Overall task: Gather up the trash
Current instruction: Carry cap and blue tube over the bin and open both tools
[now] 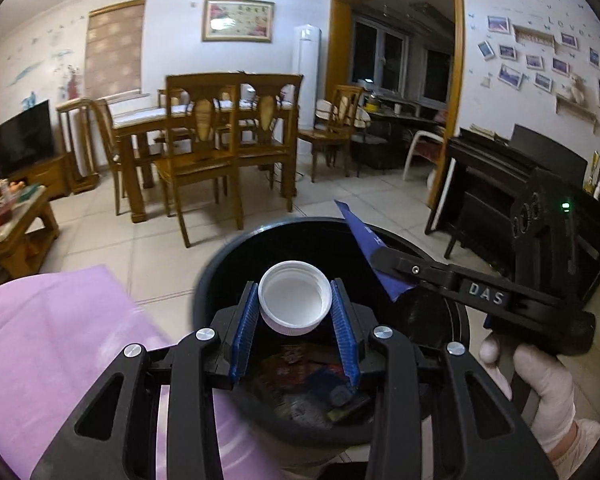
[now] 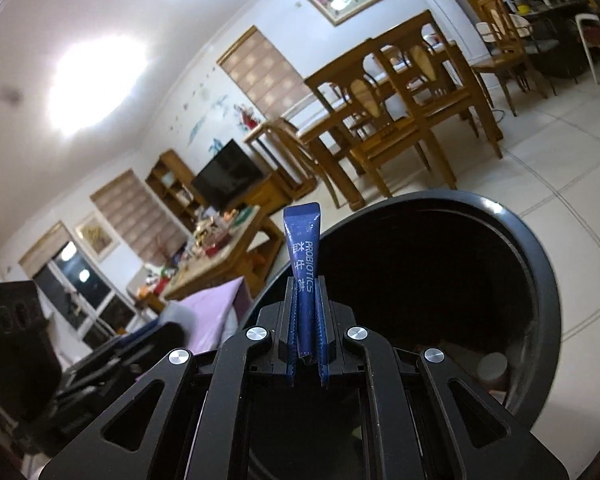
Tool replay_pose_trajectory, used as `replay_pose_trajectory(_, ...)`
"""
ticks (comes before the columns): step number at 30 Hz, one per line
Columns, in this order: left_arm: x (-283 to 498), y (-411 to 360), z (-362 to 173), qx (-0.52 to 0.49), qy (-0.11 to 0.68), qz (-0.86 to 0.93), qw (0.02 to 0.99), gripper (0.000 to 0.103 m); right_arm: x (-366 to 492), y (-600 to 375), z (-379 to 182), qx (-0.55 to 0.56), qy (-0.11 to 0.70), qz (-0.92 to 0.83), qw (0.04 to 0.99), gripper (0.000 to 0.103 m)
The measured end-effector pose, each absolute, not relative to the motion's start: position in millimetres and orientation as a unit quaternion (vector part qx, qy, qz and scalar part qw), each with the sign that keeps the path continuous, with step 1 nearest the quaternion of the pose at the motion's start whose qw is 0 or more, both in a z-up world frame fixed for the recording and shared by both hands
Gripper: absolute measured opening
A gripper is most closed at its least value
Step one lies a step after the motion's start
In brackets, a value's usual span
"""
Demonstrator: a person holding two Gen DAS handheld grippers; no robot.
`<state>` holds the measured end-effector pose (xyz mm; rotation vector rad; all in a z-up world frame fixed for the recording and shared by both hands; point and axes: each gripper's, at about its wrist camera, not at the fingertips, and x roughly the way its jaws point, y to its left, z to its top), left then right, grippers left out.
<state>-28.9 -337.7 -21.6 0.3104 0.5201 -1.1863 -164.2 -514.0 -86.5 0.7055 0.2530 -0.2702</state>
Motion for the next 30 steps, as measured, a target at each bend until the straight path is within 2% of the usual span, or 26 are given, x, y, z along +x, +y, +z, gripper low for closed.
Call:
replay_pose_trajectory(8,-31.1,-344.5,-29.0,0.137,0.26,-0.555,0.778,0.036,-171.9,-539.6,-110.0,0.353,0.11,-0.14,0.919,0.009)
replay_pose_trajectory(28,-32.3,-373.3,-25.7,0.166,0.276,-0.57,0.756,0.037,-181.4,-517.0,-105.8,0.358,0.076,-0.144,0.919,0.009)
replay_pose_trajectory(30,-32.1,-373.9,-26.0,0.169,0.277,-0.57,0.755,0.038,-183.2,-519.4,-106.1,0.361,0.075,-0.141,0.919,0.012)
